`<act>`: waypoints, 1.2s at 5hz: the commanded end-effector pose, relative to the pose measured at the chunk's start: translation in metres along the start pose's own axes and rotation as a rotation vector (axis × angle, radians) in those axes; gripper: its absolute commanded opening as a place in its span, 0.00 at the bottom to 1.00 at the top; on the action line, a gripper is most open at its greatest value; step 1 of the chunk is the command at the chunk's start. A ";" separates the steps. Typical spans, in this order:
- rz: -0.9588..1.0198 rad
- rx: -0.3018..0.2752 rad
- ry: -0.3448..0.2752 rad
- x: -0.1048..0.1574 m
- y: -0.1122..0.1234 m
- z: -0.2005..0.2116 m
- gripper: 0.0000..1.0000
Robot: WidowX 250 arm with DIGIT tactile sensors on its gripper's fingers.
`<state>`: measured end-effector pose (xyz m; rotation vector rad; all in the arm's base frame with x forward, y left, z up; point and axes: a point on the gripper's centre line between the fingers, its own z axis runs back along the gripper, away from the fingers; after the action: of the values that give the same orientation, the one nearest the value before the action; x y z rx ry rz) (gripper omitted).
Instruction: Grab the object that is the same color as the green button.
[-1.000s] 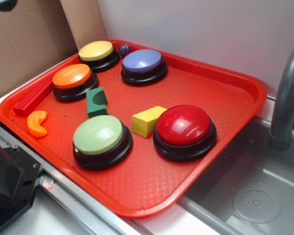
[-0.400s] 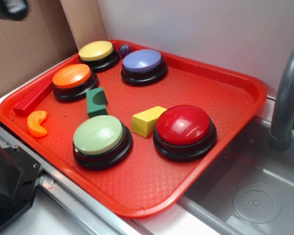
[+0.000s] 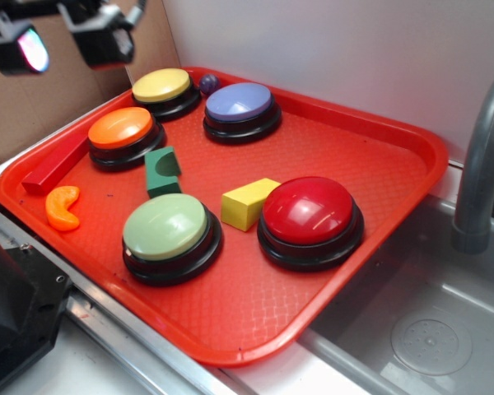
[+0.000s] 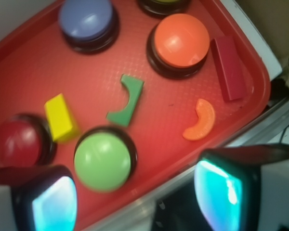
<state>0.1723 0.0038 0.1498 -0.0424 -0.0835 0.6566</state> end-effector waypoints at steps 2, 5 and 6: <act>0.289 -0.017 -0.085 0.033 0.005 -0.096 1.00; 0.327 -0.031 -0.056 0.040 0.006 -0.132 0.00; 0.317 -0.036 -0.056 0.041 0.007 -0.132 0.00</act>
<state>0.2117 0.0247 0.0171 -0.0628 -0.1232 0.9671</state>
